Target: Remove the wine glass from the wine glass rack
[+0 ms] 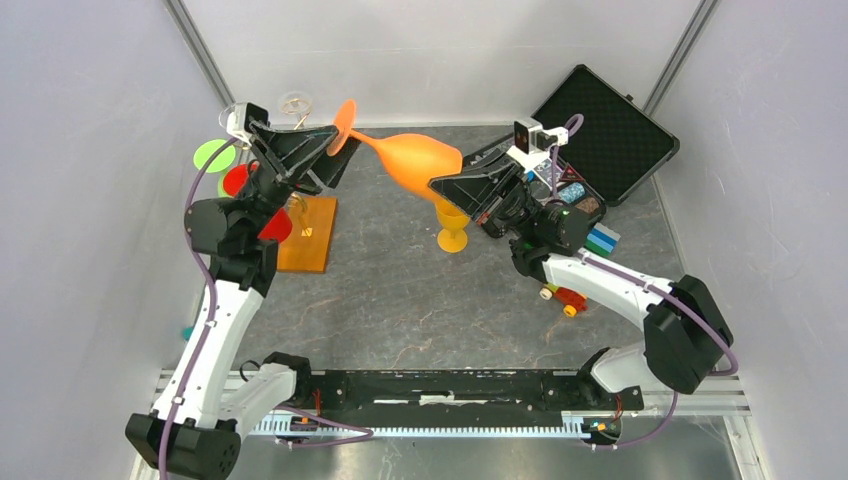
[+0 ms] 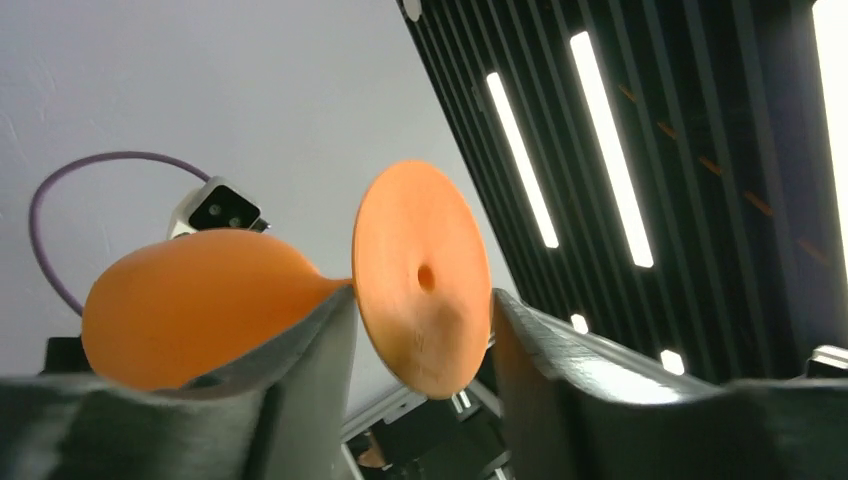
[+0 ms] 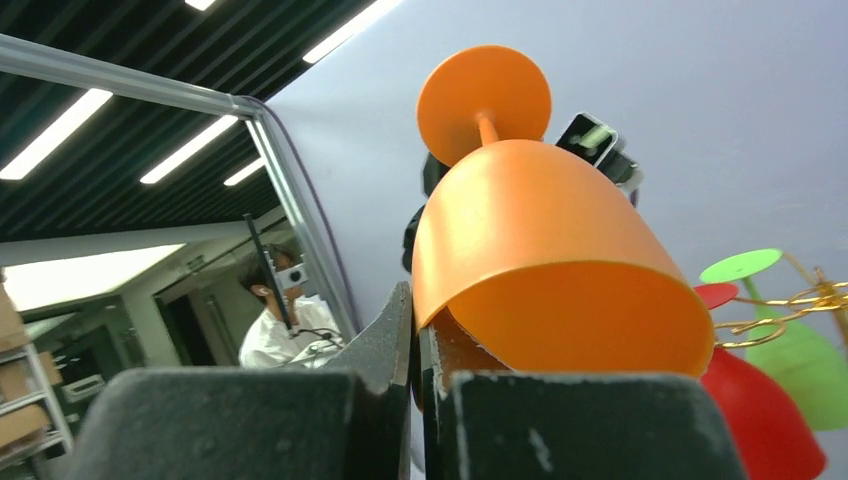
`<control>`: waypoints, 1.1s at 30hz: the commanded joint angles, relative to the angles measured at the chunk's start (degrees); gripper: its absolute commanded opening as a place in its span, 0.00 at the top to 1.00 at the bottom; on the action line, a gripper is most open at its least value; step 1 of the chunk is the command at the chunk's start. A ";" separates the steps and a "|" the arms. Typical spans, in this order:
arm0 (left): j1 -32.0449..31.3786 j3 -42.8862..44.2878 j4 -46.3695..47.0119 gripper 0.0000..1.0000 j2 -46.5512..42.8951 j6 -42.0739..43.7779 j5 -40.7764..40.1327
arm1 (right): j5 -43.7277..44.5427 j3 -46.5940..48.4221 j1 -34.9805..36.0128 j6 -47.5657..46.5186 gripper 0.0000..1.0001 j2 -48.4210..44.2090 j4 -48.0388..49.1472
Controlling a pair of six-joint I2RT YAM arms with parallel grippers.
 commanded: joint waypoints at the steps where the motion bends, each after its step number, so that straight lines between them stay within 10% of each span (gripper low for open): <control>1: -0.60 -0.18 0.94 0.32 -2.91 4.71 2.24 | 1.58 -0.30 -0.34 -7.68 1.00 -3.84 0.85; 9: 1.72 7.98 -26.89 0.02 -3.30 33.56 10.31 | 11.92 4.75 -0.37 -29.43 1.00 -13.90 -43.15; 18: 1.77 24.38 -71.19 0.00 -2.55 77.95 -2.58 | 24.94 26.32 -0.37 -57.67 1.00 -13.33 -93.72; 25: 1.77 25.38 -75.61 0.00 -3.44 84.67 -9.81 | 25.55 40.42 -0.22 -72.25 1.00 -7.21 -116.09; 33: 1.77 25.37 -77.77 0.00 -3.51 87.53 -12.81 | 22.67 44.47 5.88 -77.05 1.00 0.32 -120.60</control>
